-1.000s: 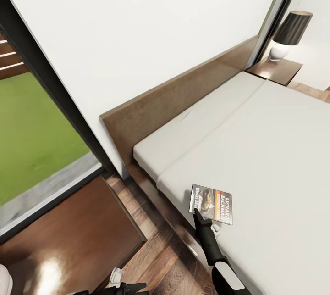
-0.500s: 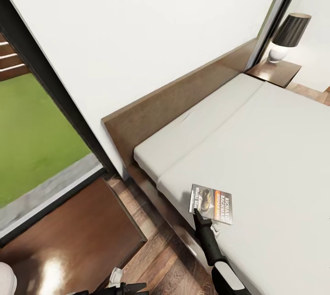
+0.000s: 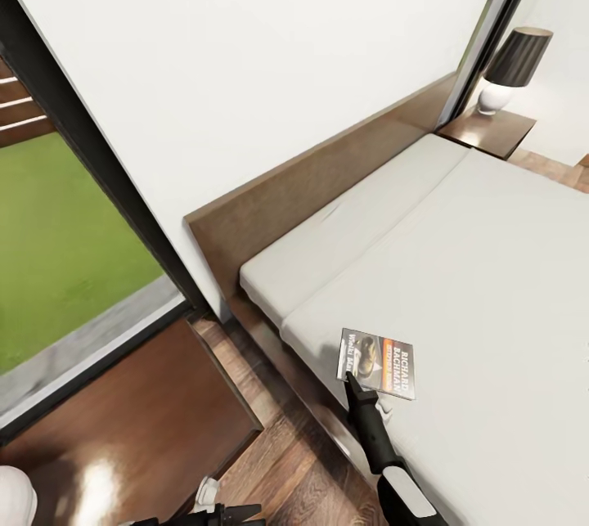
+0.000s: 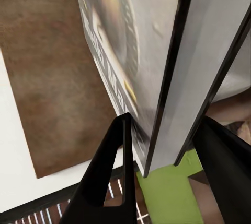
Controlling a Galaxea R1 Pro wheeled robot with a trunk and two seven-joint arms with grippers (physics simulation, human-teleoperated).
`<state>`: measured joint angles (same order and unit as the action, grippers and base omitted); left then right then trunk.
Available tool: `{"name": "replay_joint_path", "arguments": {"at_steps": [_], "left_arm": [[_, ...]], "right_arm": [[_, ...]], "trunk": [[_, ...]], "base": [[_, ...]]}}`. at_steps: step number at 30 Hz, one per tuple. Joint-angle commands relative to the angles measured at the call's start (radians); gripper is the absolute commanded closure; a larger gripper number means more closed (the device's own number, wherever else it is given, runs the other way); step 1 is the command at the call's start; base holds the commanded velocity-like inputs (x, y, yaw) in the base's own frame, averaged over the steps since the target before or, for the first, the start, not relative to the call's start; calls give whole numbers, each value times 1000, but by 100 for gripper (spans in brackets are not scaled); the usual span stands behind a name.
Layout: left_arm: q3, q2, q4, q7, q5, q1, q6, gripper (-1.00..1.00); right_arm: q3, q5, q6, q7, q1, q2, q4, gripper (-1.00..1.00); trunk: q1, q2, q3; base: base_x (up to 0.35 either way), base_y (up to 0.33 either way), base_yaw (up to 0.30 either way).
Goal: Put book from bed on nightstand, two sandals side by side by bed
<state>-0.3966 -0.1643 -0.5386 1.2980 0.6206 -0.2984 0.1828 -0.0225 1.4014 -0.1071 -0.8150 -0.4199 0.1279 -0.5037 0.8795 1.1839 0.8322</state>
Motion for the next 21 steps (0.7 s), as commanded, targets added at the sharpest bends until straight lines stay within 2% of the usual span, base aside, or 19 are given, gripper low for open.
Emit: {"name": "replay_joint_path", "arguments": {"at_steps": [1, 7, 10, 13, 17, 18, 19, 21], "left_arm": [[-7, -1, -1, 1, 10, -1, 11, -100], [-7, -1, 0, 0, 10, -1, 11, -100], [-7, -1, 0, 0, 10, -1, 11, -100], [-7, 0, 0, 0, 10, -1, 11, -100], [-7, 3, 0, 0, 10, -1, 11, -100], [-7, 3, 0, 0, 10, -1, 11, -100], [-7, 3, 0, 0, 10, -1, 11, -100], [-7, 3, 0, 0, 10, -1, 11, -100]], "right_arm": [[-2, 9, -10, -4, 0, 1, 1, 100], [-1, 8, -8, -7, 0, 1, -12, 100], [0, 4, -21, -4, 0, 1, -182, 100], [12, -18, -24, -2, 0, 1, -249, 100], [51, -118, -37, -1, 0, 0, -284, 100], [60, -157, -60, -1, 0, -3, -288, 100], [63, -178, -78, -1, 0, -5, -289, 100], [71, -282, -191, -1, 0, -11, -292, 100]], "trunk": [[-4, -7, -3], [-27, -49, -21], [-38, -70, -31], [-50, -91, -40], [-65, -119, -53], [-69, -126, -56], [-73, -133, -59], [-81, -147, -65]], "base": [[0, 0, 0], [0, 0, 0], [0, 0, 0], [0, 0, 0], [0, 0, 0], [0, 0, 0], [0, 0, 0], [0, 0, 0]]}}
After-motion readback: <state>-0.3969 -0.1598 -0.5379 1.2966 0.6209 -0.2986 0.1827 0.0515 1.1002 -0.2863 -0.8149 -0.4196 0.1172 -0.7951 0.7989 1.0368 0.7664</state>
